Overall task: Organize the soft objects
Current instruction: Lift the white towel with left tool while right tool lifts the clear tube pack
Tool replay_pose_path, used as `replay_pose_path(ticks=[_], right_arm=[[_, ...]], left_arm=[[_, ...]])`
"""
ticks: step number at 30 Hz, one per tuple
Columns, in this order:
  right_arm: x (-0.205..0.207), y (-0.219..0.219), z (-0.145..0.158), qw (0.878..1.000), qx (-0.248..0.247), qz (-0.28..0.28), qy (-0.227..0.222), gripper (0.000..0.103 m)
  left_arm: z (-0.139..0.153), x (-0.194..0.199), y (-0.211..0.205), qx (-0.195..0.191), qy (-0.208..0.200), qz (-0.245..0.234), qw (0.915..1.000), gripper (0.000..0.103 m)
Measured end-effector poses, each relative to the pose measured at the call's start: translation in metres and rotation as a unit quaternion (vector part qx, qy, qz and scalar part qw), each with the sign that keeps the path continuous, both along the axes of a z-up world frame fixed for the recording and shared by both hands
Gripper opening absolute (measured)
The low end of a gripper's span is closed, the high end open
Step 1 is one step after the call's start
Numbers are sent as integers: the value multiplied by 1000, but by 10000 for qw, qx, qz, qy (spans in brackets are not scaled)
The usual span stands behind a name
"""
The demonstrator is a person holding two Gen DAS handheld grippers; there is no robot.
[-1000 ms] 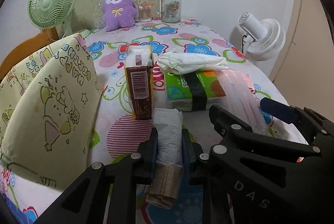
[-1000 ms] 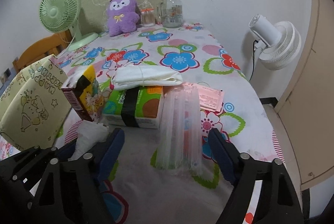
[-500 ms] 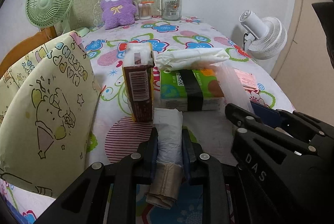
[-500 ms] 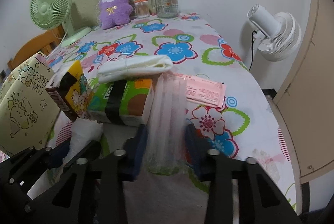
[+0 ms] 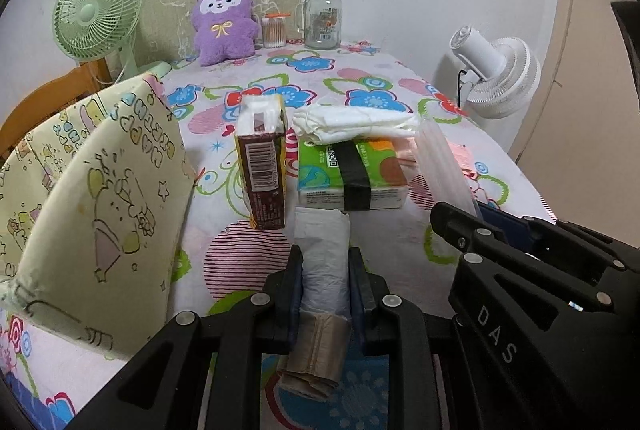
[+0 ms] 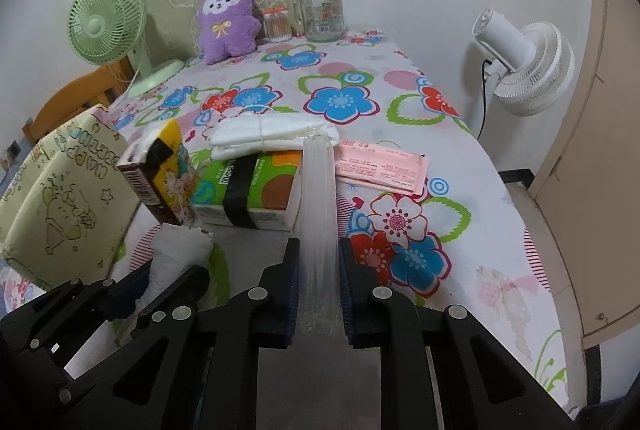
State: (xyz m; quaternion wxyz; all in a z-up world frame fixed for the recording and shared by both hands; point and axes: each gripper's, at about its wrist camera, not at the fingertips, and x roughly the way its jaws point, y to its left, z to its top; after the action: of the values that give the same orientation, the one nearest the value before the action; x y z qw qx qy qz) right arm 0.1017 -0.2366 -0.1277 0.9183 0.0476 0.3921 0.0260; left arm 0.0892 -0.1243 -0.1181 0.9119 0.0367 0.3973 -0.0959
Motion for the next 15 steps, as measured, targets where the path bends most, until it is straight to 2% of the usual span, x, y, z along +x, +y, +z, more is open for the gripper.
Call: replay_pose_path(ticks=[15], right_arm=[[-34,6,27,9993,-6,-1,-384,21]], left_arm=[[24,-28,4,-56,-280,-57,9996,19]])
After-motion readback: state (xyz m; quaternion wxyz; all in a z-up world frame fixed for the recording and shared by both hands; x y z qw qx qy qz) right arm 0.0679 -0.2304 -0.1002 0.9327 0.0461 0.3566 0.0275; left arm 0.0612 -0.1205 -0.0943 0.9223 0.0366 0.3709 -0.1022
